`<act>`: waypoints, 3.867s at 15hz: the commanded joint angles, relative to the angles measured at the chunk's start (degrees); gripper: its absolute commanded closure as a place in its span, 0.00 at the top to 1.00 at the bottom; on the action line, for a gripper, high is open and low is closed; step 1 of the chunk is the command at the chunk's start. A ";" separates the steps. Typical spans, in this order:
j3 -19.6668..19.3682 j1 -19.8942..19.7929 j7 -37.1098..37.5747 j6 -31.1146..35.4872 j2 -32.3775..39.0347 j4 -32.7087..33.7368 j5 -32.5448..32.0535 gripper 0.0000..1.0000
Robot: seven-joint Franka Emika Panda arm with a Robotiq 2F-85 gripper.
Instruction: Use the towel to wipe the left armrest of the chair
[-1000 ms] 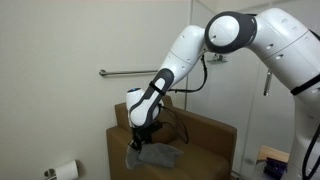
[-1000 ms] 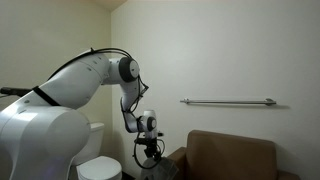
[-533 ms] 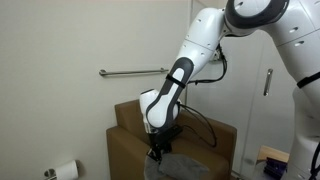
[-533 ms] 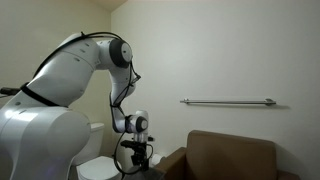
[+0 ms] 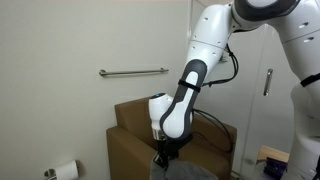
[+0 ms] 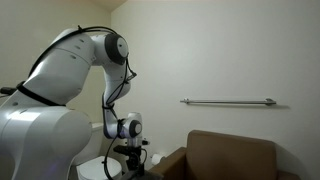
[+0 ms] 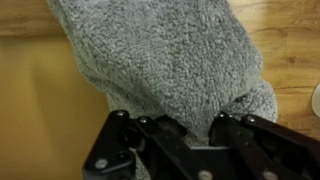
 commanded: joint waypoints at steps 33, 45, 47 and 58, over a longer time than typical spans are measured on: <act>-8.70 5.35 3.46 3.26 6.98 14.49 0.81 0.06; -0.78 -1.21 -3.59 1.99 10.65 10.69 4.08 0.06; 0.25 -3.28 -5.17 -0.89 15.06 16.42 4.51 0.06; -4.34 -5.86 -3.92 -21.46 28.71 51.84 1.99 0.04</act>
